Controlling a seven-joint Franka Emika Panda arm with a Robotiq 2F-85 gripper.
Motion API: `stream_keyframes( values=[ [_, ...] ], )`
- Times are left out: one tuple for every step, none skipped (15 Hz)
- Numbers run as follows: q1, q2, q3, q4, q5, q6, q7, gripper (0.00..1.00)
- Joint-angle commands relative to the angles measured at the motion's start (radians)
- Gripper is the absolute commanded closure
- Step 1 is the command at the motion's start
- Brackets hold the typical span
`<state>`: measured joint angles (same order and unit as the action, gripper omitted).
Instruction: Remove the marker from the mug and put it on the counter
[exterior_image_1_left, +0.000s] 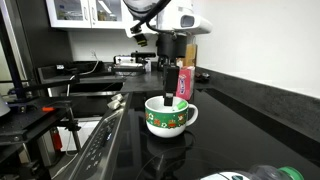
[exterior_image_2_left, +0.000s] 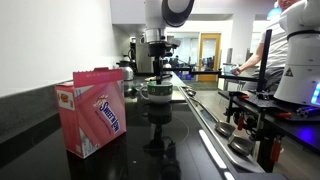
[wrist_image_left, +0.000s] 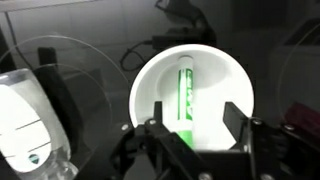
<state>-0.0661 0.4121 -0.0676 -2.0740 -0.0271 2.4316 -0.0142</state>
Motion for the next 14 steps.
stream_keyframes(
  values=[
    [-0.015,0.046,0.002,0.055,0.004,-0.032,-0.017,0.34],
    [-0.02,0.057,0.001,0.064,0.006,-0.034,-0.02,0.34],
    [-0.027,0.07,0.001,0.074,0.009,-0.036,-0.024,0.34],
    [-0.035,0.082,0.001,0.083,0.012,-0.033,-0.028,0.34],
    [-0.045,0.09,0.003,0.089,0.018,-0.032,-0.036,0.35],
    [-0.05,0.1,0.004,0.097,0.018,-0.032,-0.04,0.38],
    [-0.054,0.107,0.004,0.103,0.018,-0.03,-0.043,0.4],
    [-0.056,0.111,0.005,0.105,0.013,-0.027,-0.049,0.61],
    [-0.059,0.115,0.008,0.106,0.014,-0.025,-0.063,0.65],
    [-0.057,0.113,0.01,0.106,0.01,-0.022,-0.069,0.67],
    [-0.055,0.11,0.012,0.104,0.008,-0.019,-0.079,0.74],
    [-0.055,0.112,0.015,0.103,0.01,-0.016,-0.083,0.81],
    [-0.052,0.11,0.016,0.099,0.004,-0.012,-0.084,0.91],
    [-0.048,0.102,0.015,0.093,-0.002,-0.007,-0.088,0.97]
  ],
)
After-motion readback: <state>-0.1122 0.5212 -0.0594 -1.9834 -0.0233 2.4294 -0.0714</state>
